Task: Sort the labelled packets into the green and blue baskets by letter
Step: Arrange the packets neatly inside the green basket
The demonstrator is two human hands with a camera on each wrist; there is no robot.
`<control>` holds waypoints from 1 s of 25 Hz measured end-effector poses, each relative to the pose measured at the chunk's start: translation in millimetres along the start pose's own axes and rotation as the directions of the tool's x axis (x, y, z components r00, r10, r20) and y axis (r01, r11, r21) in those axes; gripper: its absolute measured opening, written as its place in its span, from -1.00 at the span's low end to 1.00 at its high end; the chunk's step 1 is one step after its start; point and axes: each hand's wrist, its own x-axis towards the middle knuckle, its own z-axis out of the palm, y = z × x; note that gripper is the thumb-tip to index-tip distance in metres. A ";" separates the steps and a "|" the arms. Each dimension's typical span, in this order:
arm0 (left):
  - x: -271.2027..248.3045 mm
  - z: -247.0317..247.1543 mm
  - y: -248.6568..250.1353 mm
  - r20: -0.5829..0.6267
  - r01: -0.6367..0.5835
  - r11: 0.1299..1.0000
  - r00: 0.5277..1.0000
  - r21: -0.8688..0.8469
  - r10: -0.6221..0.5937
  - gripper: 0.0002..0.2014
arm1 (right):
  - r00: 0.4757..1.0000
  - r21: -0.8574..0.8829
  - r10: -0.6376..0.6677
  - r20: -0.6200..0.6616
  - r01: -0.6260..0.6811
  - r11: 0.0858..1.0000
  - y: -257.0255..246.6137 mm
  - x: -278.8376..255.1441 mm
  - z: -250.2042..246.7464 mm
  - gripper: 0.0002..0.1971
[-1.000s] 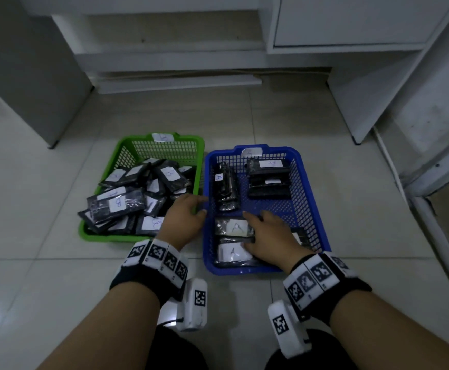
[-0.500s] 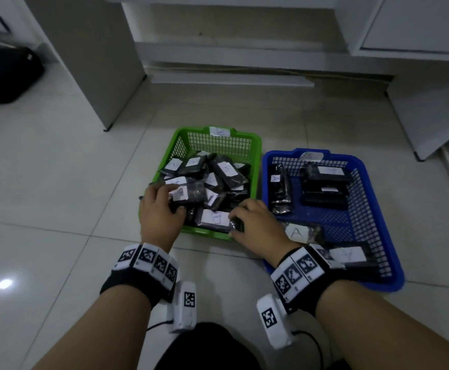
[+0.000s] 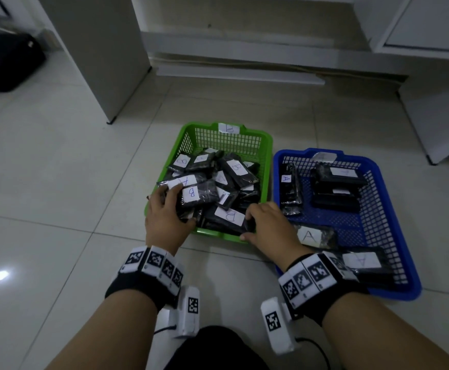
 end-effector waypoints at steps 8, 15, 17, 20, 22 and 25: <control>-31.9 -0.9 2.4 0.068 0.052 0.997 0.996 0.064 -0.057 -0.17 | 0.999 -0.029 0.004 0.044 -0.003 1.000 3.5 -20.9 -4.5 -0.56; -33.6 -23.4 14.6 0.118 0.119 0.987 0.984 0.104 -0.131 -0.40 | 0.995 -0.068 0.023 0.094 -0.016 0.998 1.0 -21.9 -6.0 -0.35; -26.5 -27.0 13.2 0.096 0.137 0.989 0.985 0.060 -0.142 -0.38 | 0.997 -0.086 0.018 0.078 -0.012 0.996 0.0 -20.6 -3.6 -0.41; -15.1 -21.6 11.6 0.060 0.147 0.988 0.988 -0.038 -0.145 -0.32 | 0.995 -0.078 0.053 -0.082 -0.059 0.995 5.6 -23.3 3.1 -0.59; 5.6 -6.4 17.2 0.046 0.119 0.990 0.992 -0.071 -0.116 -0.33 | 0.977 -0.075 0.125 -0.172 -0.139 0.987 19.6 -11.8 10.2 -0.49; 18.4 -9.4 27.6 0.005 0.102 0.994 0.995 -0.031 -0.102 -0.48 | 0.957 0.155 0.243 -0.161 -0.218 0.963 22.0 -12.7 8.1 -0.35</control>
